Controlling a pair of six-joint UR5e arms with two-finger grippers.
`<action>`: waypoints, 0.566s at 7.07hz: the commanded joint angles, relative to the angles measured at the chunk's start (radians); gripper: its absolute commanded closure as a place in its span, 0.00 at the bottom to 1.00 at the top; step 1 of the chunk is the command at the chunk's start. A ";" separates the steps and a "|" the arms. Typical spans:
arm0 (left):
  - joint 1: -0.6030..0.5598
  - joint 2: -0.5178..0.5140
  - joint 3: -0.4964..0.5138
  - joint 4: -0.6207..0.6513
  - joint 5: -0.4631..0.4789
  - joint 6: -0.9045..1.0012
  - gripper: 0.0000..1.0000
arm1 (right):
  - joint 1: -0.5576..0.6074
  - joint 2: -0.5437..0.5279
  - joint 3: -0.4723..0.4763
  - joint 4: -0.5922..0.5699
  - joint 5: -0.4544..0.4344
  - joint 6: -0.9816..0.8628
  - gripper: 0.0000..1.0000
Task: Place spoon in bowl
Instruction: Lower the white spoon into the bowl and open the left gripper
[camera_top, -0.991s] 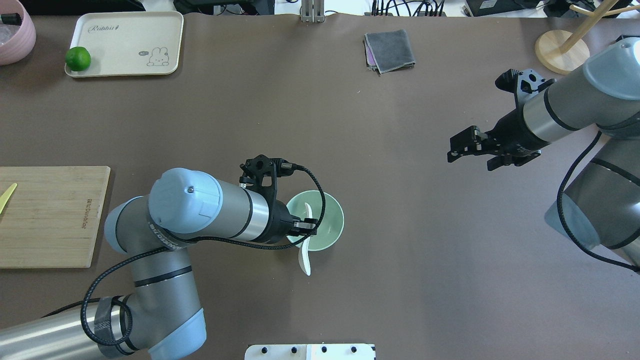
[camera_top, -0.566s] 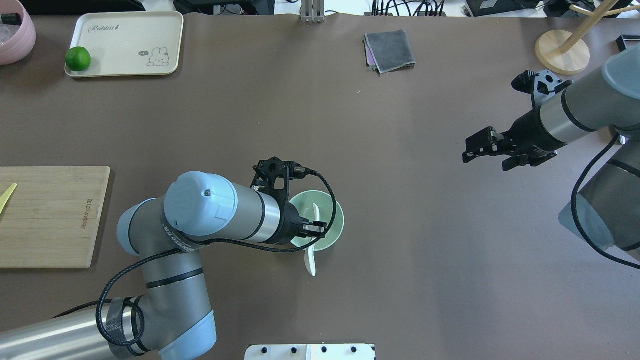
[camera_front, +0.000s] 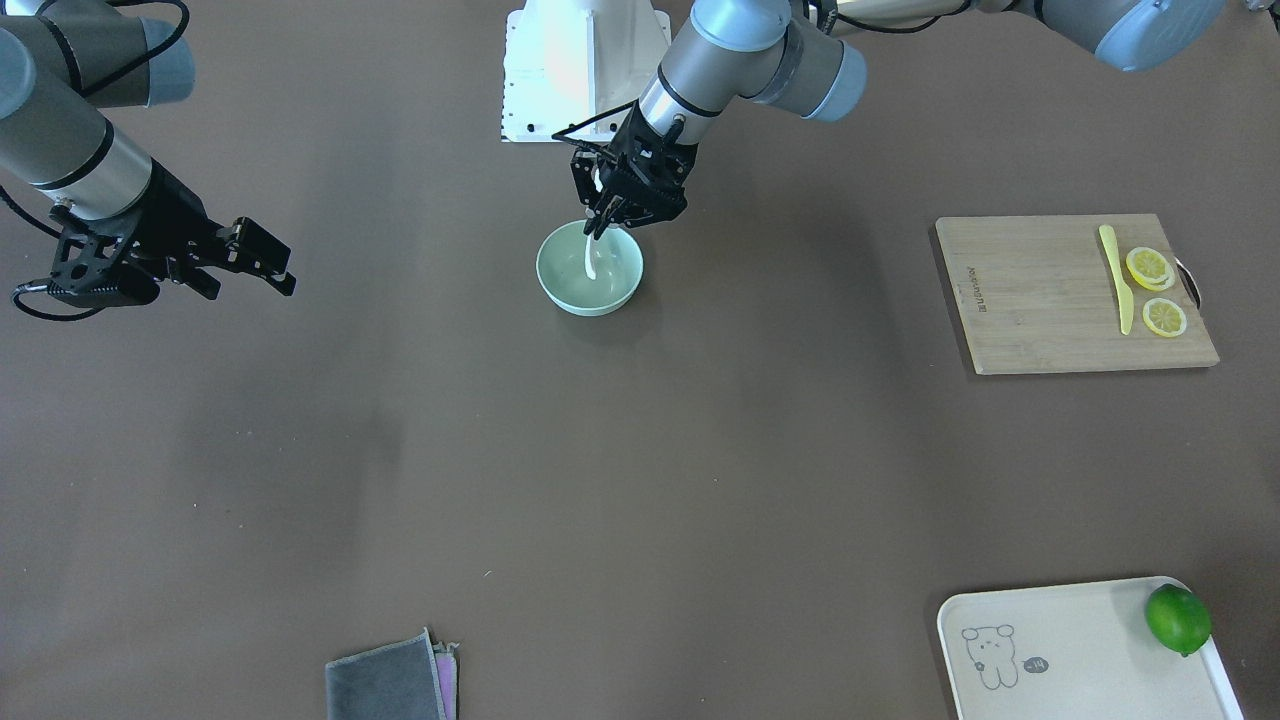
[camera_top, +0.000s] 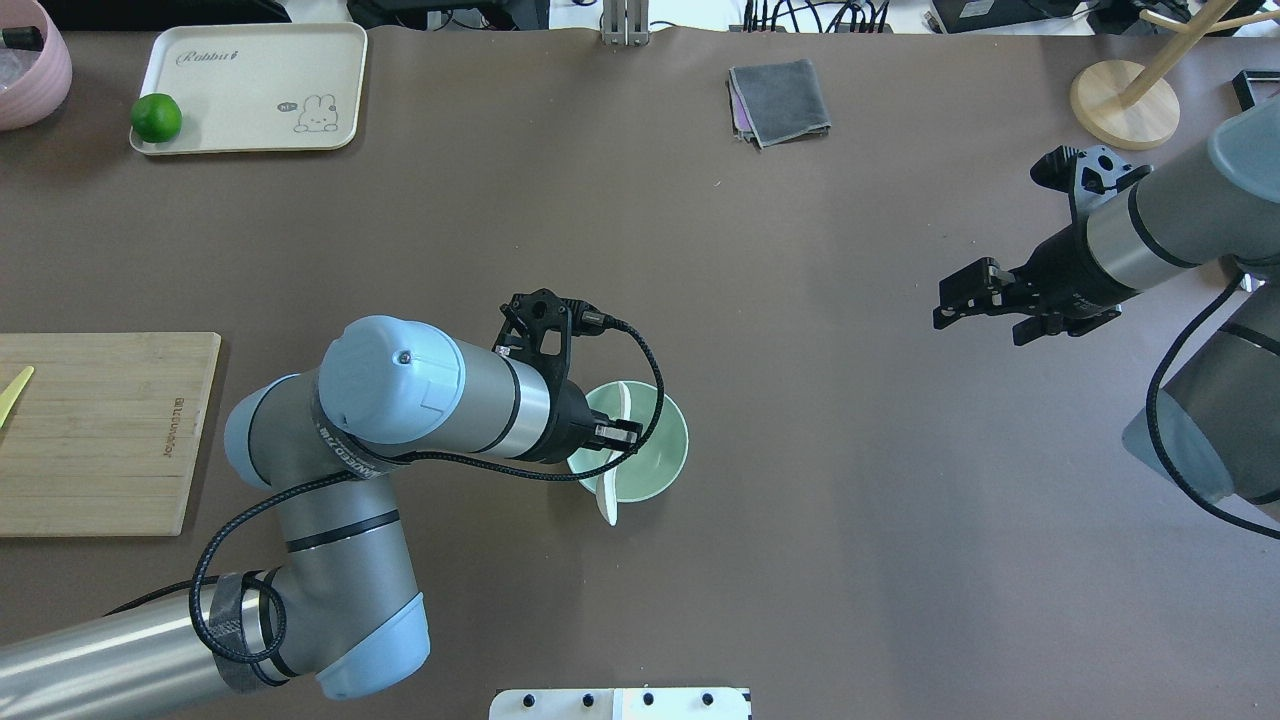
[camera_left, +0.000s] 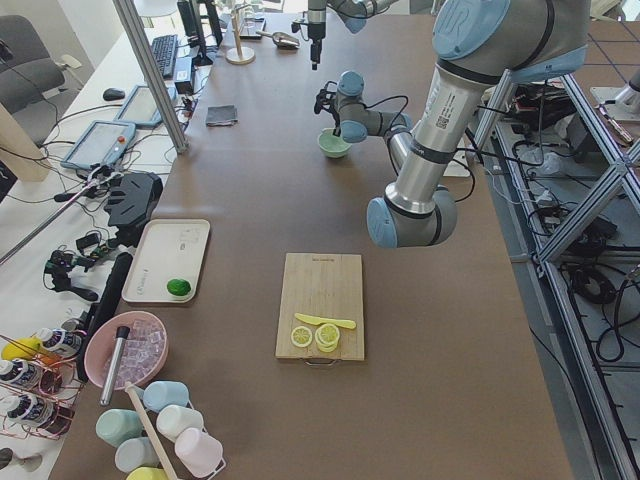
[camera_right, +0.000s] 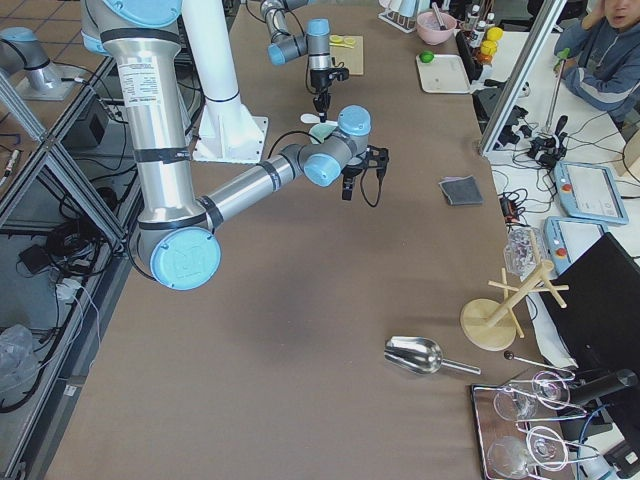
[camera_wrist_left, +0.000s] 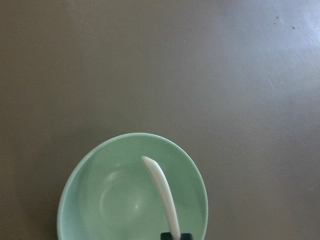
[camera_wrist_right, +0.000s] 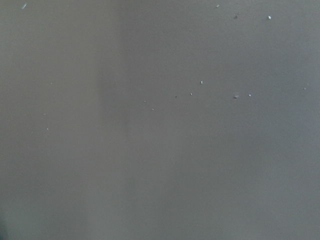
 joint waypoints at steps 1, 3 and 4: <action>-0.012 0.000 0.016 -0.003 0.002 0.003 0.02 | 0.000 0.000 0.001 0.001 -0.002 0.000 0.00; -0.056 0.014 0.013 0.000 -0.011 0.026 0.02 | 0.014 -0.002 0.001 0.001 -0.002 -0.002 0.00; -0.112 0.055 0.010 0.000 -0.087 0.104 0.02 | 0.044 -0.004 0.004 0.000 0.004 -0.012 0.00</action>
